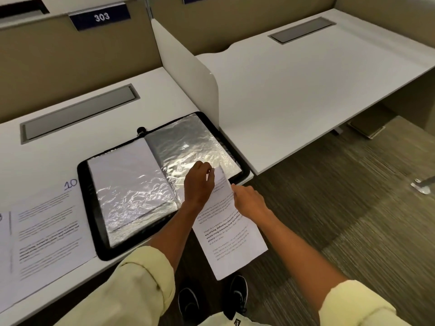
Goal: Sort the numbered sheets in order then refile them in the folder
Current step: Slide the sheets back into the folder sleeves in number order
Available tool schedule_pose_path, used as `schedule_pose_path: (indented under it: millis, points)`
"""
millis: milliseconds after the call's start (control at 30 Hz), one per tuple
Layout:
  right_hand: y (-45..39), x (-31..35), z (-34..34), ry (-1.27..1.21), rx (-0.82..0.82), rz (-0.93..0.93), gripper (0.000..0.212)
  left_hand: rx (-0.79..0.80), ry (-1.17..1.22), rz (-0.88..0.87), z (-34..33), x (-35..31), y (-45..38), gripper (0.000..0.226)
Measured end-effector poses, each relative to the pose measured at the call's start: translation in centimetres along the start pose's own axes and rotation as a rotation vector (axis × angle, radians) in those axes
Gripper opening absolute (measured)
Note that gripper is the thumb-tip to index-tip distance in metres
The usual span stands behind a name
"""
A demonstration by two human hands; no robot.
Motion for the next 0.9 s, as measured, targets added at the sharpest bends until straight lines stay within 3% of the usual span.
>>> schedule_pose_path:
  millis: [133, 267, 367, 633, 733, 900]
  points:
    - [-0.7, -1.4, -0.3, -0.298, 0.049, -0.083, 0.027, 0.092, 0.023, -0.021, -1.5, 0.3, 0.8, 0.005]
    - [-0.6, -2.9, -0.8, -0.545, 0.08, -0.098, 0.03, 0.227, -0.043, 0.023, -2.8, 2.5, 2.0, 0.031]
    - [-0.1, -4.4, -1.5, -0.755, 0.097, -0.149, 0.036, 0.265, -0.087, 0.029, -2.7, 3.9, 3.2, 0.034]
    - [3.2, -8.5, -4.6, -0.88, 0.245, -0.257, 0.031, 0.237, -0.062, 0.042, -2.6, 5.5, 4.0, 0.015]
    - [4.5, -10.7, -5.7, -0.919, 0.199, -0.3, 0.036, 0.224, -0.059, 0.063, -2.6, 5.4, 4.2, 0.016]
    - [7.0, -13.1, -7.3, -1.228, 0.072, -0.454, 0.041, 0.217, -0.071, 0.087, -2.6, 5.4, 4.4, 0.018]
Point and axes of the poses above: each hand's wrist, its own y-axis away from the middle knuckle, its own z-axis out of the back of the hand, x = y × z, the point moved 9 cm from there along -y, towards the middle knuckle, and after that the axes turned 6 degrees about -z, right-handed, at the moved point
